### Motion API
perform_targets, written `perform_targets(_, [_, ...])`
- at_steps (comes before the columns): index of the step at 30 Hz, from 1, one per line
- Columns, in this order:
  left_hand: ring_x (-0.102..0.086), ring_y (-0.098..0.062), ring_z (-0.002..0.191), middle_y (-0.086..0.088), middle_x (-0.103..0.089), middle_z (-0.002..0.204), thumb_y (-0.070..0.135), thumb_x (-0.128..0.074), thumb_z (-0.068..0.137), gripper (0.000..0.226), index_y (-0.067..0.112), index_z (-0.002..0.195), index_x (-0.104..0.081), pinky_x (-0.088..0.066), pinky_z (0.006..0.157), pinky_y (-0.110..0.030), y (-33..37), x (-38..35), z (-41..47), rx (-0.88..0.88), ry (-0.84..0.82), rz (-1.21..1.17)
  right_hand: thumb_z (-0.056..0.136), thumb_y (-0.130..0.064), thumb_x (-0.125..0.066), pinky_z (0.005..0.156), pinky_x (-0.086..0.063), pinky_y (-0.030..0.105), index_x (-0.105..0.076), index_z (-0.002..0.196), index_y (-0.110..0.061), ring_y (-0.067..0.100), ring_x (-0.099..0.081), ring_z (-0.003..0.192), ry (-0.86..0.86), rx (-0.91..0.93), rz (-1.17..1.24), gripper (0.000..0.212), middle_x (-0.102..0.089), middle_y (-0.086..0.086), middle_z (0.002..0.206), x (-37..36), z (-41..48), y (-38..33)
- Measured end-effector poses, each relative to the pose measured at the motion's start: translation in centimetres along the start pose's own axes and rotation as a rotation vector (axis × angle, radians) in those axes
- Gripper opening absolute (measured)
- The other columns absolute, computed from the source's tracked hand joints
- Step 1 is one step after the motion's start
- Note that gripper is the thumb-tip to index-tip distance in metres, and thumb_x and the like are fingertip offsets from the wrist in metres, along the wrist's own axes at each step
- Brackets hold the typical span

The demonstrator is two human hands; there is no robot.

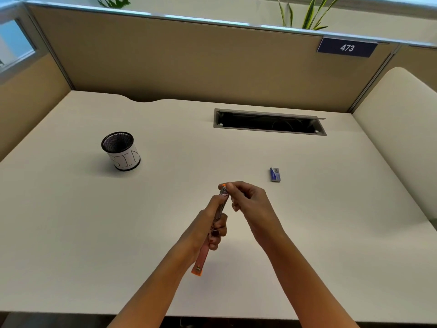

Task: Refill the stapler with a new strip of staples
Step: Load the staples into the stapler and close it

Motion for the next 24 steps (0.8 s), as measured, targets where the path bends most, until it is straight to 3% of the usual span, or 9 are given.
perform_targets(6, [-0.026,-0.013,0.045,0.003,-0.041,0.052,0.065,-0.036,0.086,0.057,0.018,0.054,-0.034,-0.026,0.048,-0.024,0.1,0.0,-0.1,-0.054,0.058,0.013,0.092,-0.023,-0.062,0.064,-0.039,0.027,-0.077,0.093,-0.012,0.016,-0.040,0.064,0.036,-0.011,0.018,0.018,-0.061,-0.008,0.064,0.3,-0.4,0.2])
perform_targets(13, [-0.019,-0.013,0.042,0.001,-0.026,0.052,0.062,-0.031,0.087,0.055,0.019,0.053,-0.025,-0.019,0.046,-0.024,0.7,0.2,-0.2,-0.126,0.200,0.096,0.092,-0.023,-0.062,0.064,-0.040,0.027,-0.077,0.090,-0.013,0.014,-0.041,0.061,0.075,-0.040,-0.014,0.019,-0.055,-0.013,0.054,0.3,-0.8,0.9])
perform_targets(16, [-0.018,-0.011,0.040,0.001,-0.026,0.054,0.053,-0.030,0.090,0.050,0.019,0.054,-0.026,-0.017,0.044,-0.022,0.6,-0.1,-0.1,-0.094,0.177,0.061,0.093,-0.023,-0.061,0.066,-0.039,0.028,-0.077,0.087,-0.015,0.014,-0.041,0.062,0.078,-0.063,0.020,0.019,-0.052,-0.003,0.062,0.4,-0.8,1.2])
perform_targets(20, [-0.023,-0.009,0.036,0.000,-0.037,0.054,0.038,-0.033,0.087,0.039,0.014,0.057,-0.039,-0.020,0.042,-0.018,0.7,-0.7,0.1,-0.102,0.113,0.041,0.093,-0.021,-0.059,0.068,-0.039,0.028,-0.077,0.088,-0.013,0.013,-0.041,0.061,0.067,-0.087,0.050,0.021,-0.054,-0.003,0.062,0.5,-0.6,1.4])
perform_targets(24, [-0.025,-0.009,0.043,0.001,-0.040,0.060,0.034,-0.038,0.075,0.030,0.009,0.078,-0.055,-0.019,0.044,-0.020,1.2,-1.1,-0.3,-0.211,0.013,0.016,0.095,-0.021,-0.057,0.066,-0.039,0.029,-0.075,0.091,-0.005,0.018,-0.042,0.059,0.053,-0.113,0.111,0.024,-0.049,-0.004,0.054,0.8,-0.3,1.8])
Point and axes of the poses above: each hand's wrist, its own z-axis towards the middle knuckle, its own x-axis out of the back of the hand, y = z × x, the point moved 7 cm from there along z, towards the middle knuckle
